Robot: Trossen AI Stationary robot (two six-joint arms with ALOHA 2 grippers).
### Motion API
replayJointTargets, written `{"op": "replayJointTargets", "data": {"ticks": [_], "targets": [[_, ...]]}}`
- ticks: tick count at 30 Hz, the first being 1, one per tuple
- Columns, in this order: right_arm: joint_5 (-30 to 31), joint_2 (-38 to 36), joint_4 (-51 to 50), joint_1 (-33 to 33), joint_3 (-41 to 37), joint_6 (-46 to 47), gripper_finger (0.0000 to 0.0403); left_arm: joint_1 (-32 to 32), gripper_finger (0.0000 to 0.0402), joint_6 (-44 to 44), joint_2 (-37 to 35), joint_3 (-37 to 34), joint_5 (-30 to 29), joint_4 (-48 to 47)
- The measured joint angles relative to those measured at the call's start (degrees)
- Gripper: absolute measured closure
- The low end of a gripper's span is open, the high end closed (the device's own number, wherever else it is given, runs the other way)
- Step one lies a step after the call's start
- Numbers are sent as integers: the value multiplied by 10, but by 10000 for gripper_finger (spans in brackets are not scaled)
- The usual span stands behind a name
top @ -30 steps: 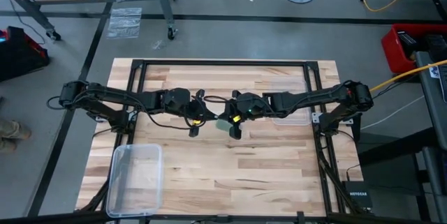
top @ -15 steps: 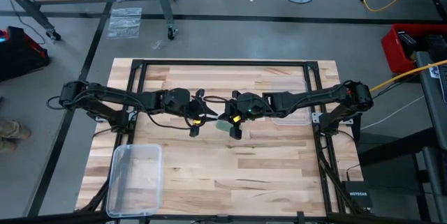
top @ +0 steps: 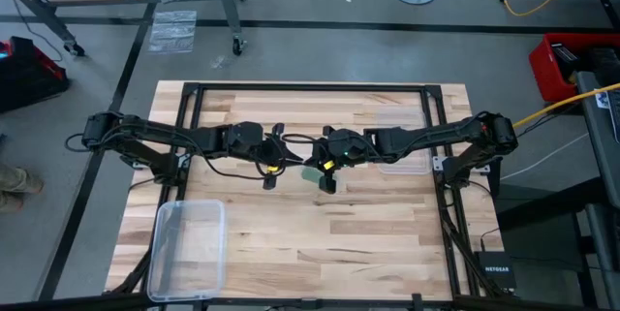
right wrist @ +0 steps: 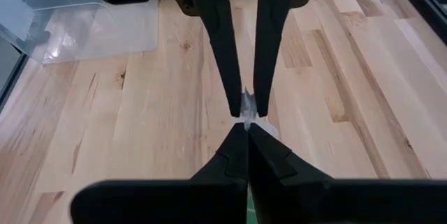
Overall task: Roll bandage
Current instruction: Close the zip bag
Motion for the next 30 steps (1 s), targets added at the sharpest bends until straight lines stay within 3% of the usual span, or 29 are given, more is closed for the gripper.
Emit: {"op": "replayJointTargets", "data": {"ticks": [13, 30], "targets": [[0, 0, 15, 0, -1, 0, 403, 0, 362, -2, -1, 0, 0, -2], [0, 0, 18, 0, -1, 0, 403, 0, 396, 8, -1, 0, 0, -7]]}}
